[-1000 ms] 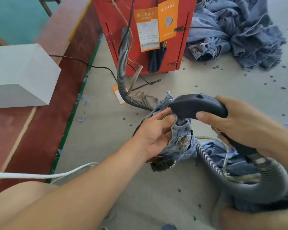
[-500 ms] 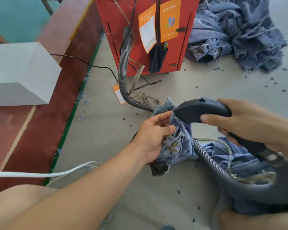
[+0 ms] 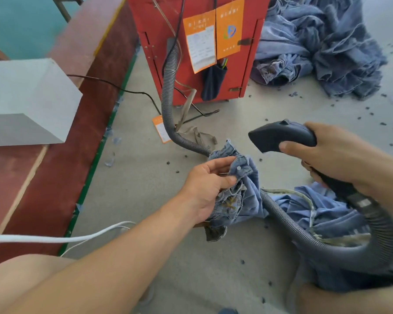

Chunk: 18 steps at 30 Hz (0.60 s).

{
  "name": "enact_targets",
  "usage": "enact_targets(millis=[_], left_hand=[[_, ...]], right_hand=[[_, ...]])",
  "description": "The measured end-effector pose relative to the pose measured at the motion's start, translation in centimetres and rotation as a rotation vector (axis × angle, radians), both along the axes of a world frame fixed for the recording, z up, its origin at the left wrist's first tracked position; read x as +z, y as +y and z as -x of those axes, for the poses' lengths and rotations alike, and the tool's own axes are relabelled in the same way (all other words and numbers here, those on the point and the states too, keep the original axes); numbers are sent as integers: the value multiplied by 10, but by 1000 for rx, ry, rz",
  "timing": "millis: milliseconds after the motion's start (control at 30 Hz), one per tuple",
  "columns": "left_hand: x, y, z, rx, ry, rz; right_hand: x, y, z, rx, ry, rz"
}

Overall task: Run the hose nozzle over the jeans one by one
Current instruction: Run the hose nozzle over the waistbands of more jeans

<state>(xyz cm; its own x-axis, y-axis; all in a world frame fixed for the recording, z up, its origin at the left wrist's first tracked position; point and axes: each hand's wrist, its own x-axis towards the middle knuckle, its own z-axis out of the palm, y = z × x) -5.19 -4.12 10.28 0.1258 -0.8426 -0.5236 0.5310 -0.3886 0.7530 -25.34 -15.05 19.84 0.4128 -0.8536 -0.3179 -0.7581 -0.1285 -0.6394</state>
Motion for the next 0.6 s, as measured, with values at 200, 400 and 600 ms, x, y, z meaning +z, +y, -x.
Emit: enact_targets(millis=[200,400,600], left_hand=[[0,0,1,-54,-62,-19],[4,-2,-4,-43,143,-57],[9,-11,-13,36,241,-28]], right_hand=[[7,7,0,107,16,-159],[-2,-5,2,-56,7,27],[17,20,8,161,58,49]])
